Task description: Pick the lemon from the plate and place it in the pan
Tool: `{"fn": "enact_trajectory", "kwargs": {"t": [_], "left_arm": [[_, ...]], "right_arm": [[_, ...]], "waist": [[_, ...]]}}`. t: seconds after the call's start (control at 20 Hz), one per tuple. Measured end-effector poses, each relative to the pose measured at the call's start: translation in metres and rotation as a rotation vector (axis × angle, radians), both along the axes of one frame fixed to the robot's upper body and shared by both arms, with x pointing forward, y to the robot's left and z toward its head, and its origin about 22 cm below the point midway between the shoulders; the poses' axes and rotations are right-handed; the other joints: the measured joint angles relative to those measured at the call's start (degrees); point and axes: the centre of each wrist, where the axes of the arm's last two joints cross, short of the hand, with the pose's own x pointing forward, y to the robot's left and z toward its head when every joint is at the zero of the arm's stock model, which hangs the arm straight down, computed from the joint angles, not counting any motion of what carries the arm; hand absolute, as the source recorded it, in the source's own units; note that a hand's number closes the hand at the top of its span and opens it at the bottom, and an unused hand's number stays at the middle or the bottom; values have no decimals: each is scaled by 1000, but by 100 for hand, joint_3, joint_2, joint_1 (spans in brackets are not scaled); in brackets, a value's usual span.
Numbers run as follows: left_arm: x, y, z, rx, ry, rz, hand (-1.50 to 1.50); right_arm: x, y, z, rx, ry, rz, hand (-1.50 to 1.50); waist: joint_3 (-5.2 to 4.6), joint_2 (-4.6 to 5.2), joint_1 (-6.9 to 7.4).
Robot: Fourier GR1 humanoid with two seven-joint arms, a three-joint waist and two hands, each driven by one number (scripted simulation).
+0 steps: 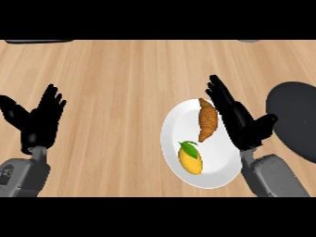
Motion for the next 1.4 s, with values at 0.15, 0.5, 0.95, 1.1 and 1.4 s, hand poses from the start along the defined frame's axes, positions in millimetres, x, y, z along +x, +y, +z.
{"fn": "enact_trajectory", "kwargs": {"t": [0.15,0.5,0.95,1.1,1.4], "left_arm": [[4,-10,9,74,-37,-103,0],[6,-26,34,281,-148,-382,0],[-11,-30,33,338,-163,-482,0],[-16,-33,31,338,-163,-490,0],[-21,-36,30,347,-164,-497,0]], "right_arm": [[13,-10,0,-67,45,1,-150],[32,-48,-4,-646,62,-12,150],[2,-42,-47,-790,73,-40,-150],[12,-36,-31,-935,100,22,-150],[31,-9,16,-1198,198,179,-150]], "waist": [[9,-30,167],[-27,-67,380],[12,-79,289],[9,-86,307],[2,-99,340]]}}
